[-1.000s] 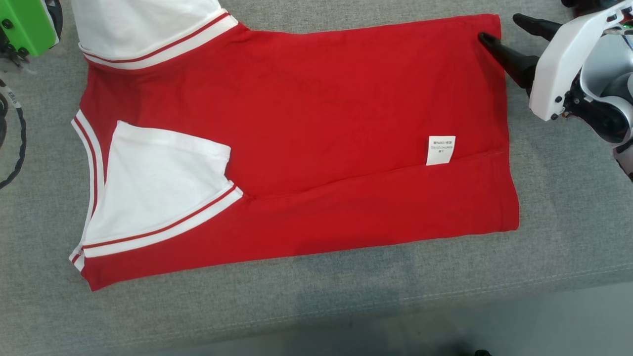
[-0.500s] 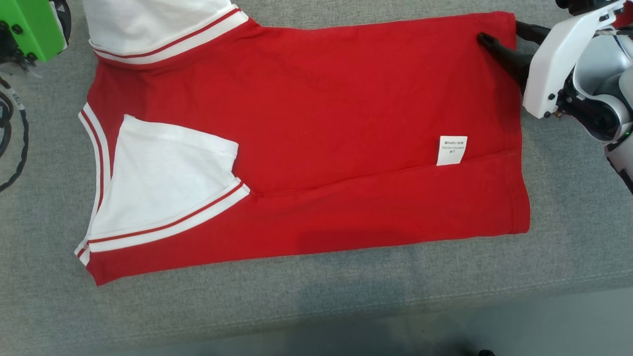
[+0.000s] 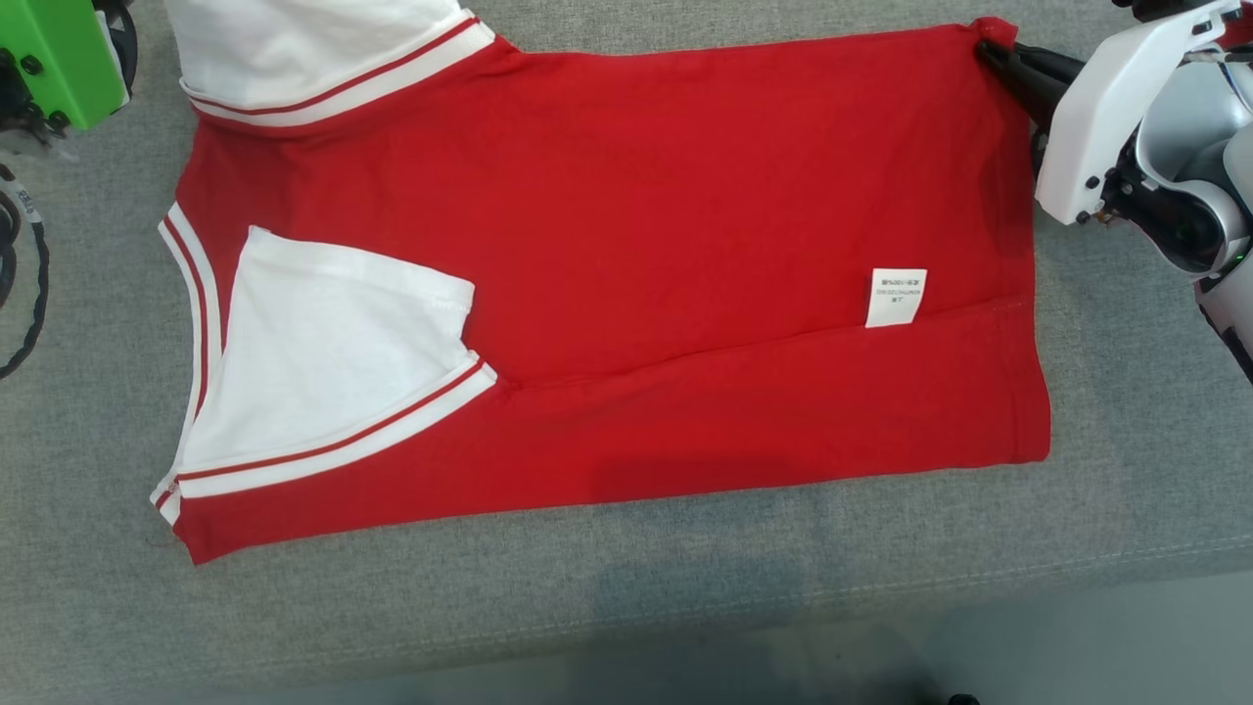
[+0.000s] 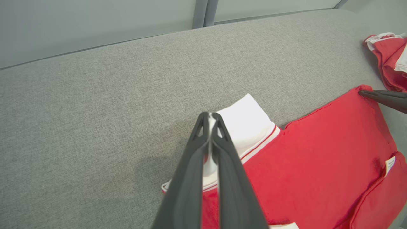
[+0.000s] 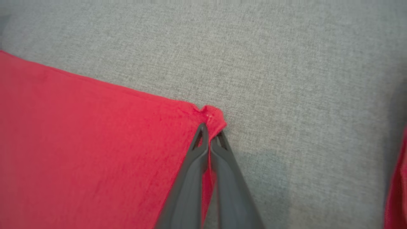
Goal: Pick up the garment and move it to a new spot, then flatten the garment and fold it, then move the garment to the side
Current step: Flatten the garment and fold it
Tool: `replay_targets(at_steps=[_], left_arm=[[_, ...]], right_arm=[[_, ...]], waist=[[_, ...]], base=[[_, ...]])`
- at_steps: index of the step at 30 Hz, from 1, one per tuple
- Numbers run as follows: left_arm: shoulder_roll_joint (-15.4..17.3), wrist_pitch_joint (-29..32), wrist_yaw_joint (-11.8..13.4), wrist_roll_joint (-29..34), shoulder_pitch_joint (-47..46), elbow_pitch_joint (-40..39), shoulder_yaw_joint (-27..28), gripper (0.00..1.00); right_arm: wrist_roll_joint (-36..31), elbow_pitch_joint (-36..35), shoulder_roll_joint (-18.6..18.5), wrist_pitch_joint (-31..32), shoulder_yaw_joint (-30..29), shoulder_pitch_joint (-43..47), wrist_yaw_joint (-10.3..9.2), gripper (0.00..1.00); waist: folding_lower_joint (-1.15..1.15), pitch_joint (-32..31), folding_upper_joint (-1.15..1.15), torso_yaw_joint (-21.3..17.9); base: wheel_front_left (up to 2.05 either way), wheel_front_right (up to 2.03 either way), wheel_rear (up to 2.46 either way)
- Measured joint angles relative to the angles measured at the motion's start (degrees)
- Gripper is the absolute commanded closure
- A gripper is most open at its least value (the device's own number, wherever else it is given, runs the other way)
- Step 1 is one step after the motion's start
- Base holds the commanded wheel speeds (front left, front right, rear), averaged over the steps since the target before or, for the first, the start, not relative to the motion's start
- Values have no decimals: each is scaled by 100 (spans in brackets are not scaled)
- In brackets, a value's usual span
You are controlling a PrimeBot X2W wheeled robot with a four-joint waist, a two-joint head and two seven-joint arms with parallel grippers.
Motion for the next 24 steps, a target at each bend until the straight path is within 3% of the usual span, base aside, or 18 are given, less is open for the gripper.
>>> replay_targets(at_steps=[24], left_arm=[[41,-411,0,-333,476,-354,-167,100]], right_arm=[[-148,-71,-62,-651,215,302,63,100]], waist=[[0,-461,0,-25]], base=[[0,0,0]])
